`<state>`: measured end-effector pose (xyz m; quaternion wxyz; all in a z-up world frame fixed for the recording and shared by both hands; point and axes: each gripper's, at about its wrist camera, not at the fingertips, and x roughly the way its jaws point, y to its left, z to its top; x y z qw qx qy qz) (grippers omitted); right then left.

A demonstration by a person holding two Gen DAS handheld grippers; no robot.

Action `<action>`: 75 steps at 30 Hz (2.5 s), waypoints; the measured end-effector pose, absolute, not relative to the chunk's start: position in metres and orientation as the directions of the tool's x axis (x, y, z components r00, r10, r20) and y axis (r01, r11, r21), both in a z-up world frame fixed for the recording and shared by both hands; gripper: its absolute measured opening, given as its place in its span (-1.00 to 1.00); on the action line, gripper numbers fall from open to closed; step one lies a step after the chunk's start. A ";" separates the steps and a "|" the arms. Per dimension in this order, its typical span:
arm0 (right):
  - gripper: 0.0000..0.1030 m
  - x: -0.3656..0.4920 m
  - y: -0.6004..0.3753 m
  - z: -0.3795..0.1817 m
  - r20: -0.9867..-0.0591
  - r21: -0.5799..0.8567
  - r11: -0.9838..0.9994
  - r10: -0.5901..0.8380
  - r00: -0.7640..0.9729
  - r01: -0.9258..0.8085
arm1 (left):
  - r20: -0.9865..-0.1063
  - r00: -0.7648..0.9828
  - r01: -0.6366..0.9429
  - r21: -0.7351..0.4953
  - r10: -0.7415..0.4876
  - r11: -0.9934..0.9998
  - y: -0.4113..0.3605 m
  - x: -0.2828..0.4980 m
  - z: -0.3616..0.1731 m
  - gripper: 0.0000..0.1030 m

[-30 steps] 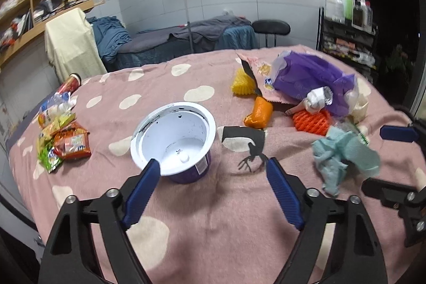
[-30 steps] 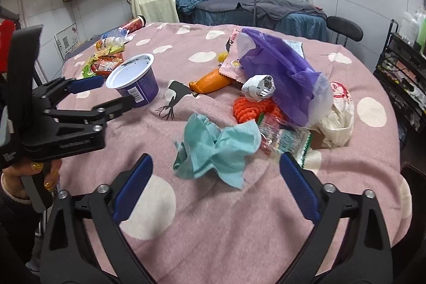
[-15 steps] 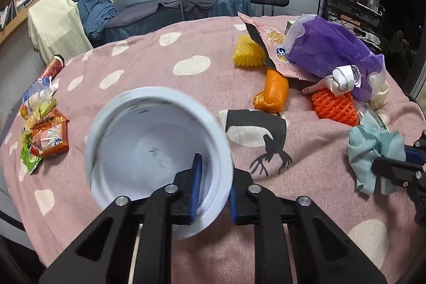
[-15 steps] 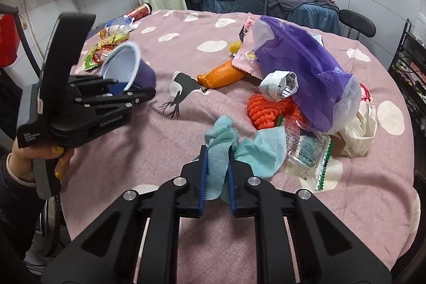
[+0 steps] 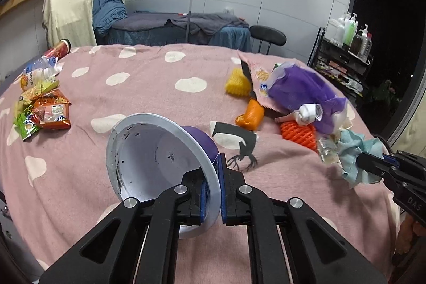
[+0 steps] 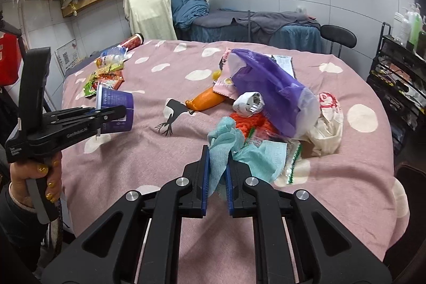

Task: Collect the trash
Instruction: 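Carry the teal cloth to the brown bin and open the right tool, then lower the yogurt cup into the bin and open the left tool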

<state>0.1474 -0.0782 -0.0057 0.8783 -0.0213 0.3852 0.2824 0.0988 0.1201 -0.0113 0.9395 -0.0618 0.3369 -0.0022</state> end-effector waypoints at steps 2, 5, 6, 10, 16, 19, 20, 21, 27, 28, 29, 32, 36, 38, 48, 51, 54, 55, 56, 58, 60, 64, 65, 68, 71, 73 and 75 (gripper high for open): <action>-0.77 0.144 -0.087 -0.004 -0.679 0.190 0.845 0.481 0.555 -0.500 | -0.612 0.788 -0.029 -0.140 -0.063 0.990 0.117 0.091 -0.006 -0.85; -0.77 0.138 -0.099 -0.001 -0.664 0.190 0.855 0.473 0.578 -0.482 | -0.592 0.801 -0.005 -0.165 -0.095 0.986 0.110 0.084 0.001 -0.85; -0.77 0.136 -0.106 0.000 -0.659 0.194 0.861 0.470 0.587 -0.470 | -0.585 0.805 0.004 -0.168 -0.103 0.986 0.106 0.083 0.003 -0.85; -0.77 0.134 -0.131 0.001 -0.653 0.202 0.885 0.442 0.616 -0.420 | -0.570 0.805 0.070 -0.182 -0.163 0.981 0.083 0.079 0.007 -0.85; -0.77 0.126 -0.179 0.006 -0.639 0.185 0.933 0.354 0.683 -0.310 | -0.537 0.799 0.208 -0.176 -0.271 0.962 0.033 0.075 0.016 -0.85; -0.77 0.123 -0.210 0.006 -0.636 0.174 0.957 0.289 0.715 -0.232 | -0.526 0.785 0.273 -0.182 -0.328 0.945 0.007 0.077 0.019 -0.85; -0.77 0.122 -0.220 0.006 -0.637 0.174 0.963 0.270 0.722 -0.206 | -0.523 0.777 0.297 -0.185 -0.349 0.937 -0.003 0.079 0.020 -0.85; -0.77 0.121 -0.232 0.006 -0.638 0.173 0.970 0.244 0.730 -0.174 | -0.520 0.772 0.316 -0.186 -0.366 0.930 -0.009 0.079 0.020 -0.85; -0.77 0.121 -0.302 -0.002 -0.658 0.143 0.990 0.085 0.748 0.013 | -0.509 0.720 0.434 -0.199 -0.471 0.879 -0.059 0.085 0.021 -0.85; -0.77 0.122 -0.314 -0.006 -0.666 0.136 0.990 0.057 0.744 0.046 | -0.508 0.711 0.453 -0.197 -0.486 0.869 -0.068 0.086 0.021 -0.85; -0.77 0.124 -0.322 -0.009 -0.673 0.130 0.989 0.037 0.738 0.069 | -0.507 0.704 0.471 -0.192 -0.498 0.861 -0.077 0.087 0.021 -0.85; -0.77 0.129 -0.350 -0.024 -0.709 0.121 0.981 -0.021 0.705 0.151 | -0.511 0.678 0.514 -0.185 -0.529 0.838 -0.097 0.089 0.020 -0.85; -0.77 0.134 -0.380 -0.045 -0.750 0.145 0.963 -0.042 0.660 0.226 | -0.520 0.641 0.560 -0.188 -0.565 0.807 -0.118 0.095 0.020 -0.84; -0.77 0.137 -0.388 -0.052 -0.764 0.146 0.958 -0.050 0.644 0.247 | -0.527 0.626 0.578 -0.181 -0.575 0.796 -0.128 0.096 0.018 -0.85; -0.77 0.146 -0.407 -0.094 -0.830 0.186 0.932 -0.019 0.557 0.310 | -0.565 0.557 0.638 -0.179 -0.609 0.749 -0.167 0.093 0.008 -0.85; -0.68 0.148 -0.409 -0.102 -0.838 0.203 0.924 -0.007 0.545 0.325 | -0.578 0.546 0.643 -0.175 -0.607 0.745 -0.175 0.096 0.005 -0.85; 0.05 0.145 -0.409 -0.105 -0.838 0.203 0.917 -0.018 0.545 0.343 | -0.584 0.538 0.649 -0.173 -0.608 0.741 -0.181 0.095 0.005 -0.85; 0.34 0.143 -0.408 -0.104 -0.834 0.198 0.916 -0.028 0.551 0.347 | -0.585 0.535 0.651 -0.173 -0.609 0.739 -0.183 0.095 0.005 -0.84; 0.35 0.141 -0.407 -0.102 -0.828 0.195 0.917 -0.036 0.559 0.348 | -0.587 0.533 0.654 -0.171 -0.609 0.737 -0.185 0.096 0.005 -0.84; 0.36 0.138 -0.407 -0.098 -0.820 0.190 0.920 -0.044 0.570 0.344 | -0.589 0.529 0.662 -0.165 -0.611 0.731 -0.191 0.097 0.005 -0.84; 0.40 0.133 -0.407 -0.092 -0.809 0.186 0.919 -0.057 0.584 0.347 | -0.593 0.516 0.672 -0.167 -0.618 0.722 -0.198 0.098 0.005 -0.84; 0.67 0.124 -0.409 -0.078 -0.787 0.163 0.916 -0.103 0.608 0.365 | -0.610 0.488 0.684 -0.177 -0.624 0.707 -0.213 0.107 0.004 -0.84; 0.70 0.122 -0.410 -0.075 -0.782 0.156 0.916 -0.113 0.613 0.368 | -0.616 0.481 0.686 -0.179 -0.624 0.705 -0.217 0.108 0.003 -0.84; 0.81 0.116 -0.415 -0.064 -0.766 0.121 0.910 -0.169 0.620 0.397 | -0.633 0.457 0.694 -0.187 -0.625 0.695 -0.228 0.113 -0.001 -0.84; 0.88 0.110 -0.424 -0.054 -0.749 0.109 0.893 -0.216 0.626 0.438 | -0.654 0.430 0.704 -0.188 -0.622 0.684 -0.240 0.117 -0.006 -0.85; 0.89 0.106 -0.432 -0.047 -0.739 0.104 0.880 -0.244 0.628 0.464 | -0.670 0.407 0.708 -0.199 -0.621 0.678 -0.248 0.121 -0.010 -0.84; 0.89 0.103 -0.439 -0.042 -0.731 0.099 0.869 -0.267 0.628 0.484 | -0.683 0.380 0.708 -0.220 -0.624 0.672 -0.255 0.125 -0.013 -0.85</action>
